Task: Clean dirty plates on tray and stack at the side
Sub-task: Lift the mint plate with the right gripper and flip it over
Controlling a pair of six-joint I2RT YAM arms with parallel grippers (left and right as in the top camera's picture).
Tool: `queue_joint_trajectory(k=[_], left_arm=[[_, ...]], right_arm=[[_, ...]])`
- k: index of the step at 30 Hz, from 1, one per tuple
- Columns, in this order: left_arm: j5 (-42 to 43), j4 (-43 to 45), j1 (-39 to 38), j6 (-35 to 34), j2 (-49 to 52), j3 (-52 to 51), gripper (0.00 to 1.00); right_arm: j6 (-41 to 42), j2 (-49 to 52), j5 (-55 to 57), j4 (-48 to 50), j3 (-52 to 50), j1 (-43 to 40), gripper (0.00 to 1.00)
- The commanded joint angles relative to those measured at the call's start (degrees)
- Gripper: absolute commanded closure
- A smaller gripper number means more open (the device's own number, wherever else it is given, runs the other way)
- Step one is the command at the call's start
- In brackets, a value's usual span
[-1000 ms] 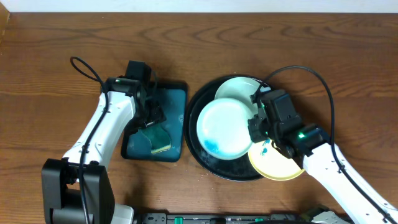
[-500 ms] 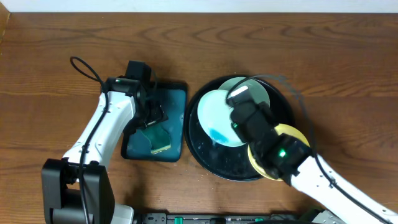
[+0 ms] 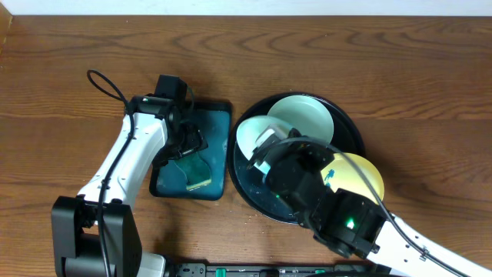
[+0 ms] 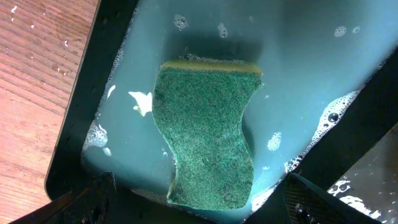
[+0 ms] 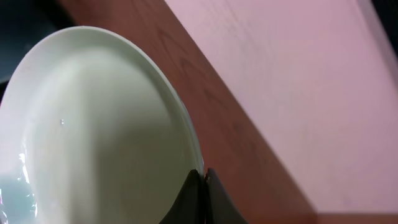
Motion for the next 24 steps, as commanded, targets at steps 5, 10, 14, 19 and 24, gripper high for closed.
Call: queue_joint_trajectory(k=[5,10,14,19,24], left_arm=[[-0.1,-0.1,0.2,0.6,-0.1,0.2,0.13],[-0.1,-0.1,0.2,0.6,-0.1,0.2,0.13],[-0.1,-0.1,0.2,0.6,-0.1,0.2,0.13],[-0.1,-0.1,0.2,0.6,-0.1,0.2,0.13],[-0.1,-0.1,0.2,0.6,-0.1,0.2,0.13]], right_arm=[[-6.4,-0.3,9.0,0.2,1.3,2.8,0.99],[-6.4,-0.3,9.0,0.5,1.3,2.8,0.99],[-6.4,-0.3,9.1,1.3,1.3,2.8,0.99],[-6.4,-0.3,9.1,4.8,1.3,2.8,0.99],[-6.4,-0.3,9.1,7.2,1.3,2.8,0.99]])
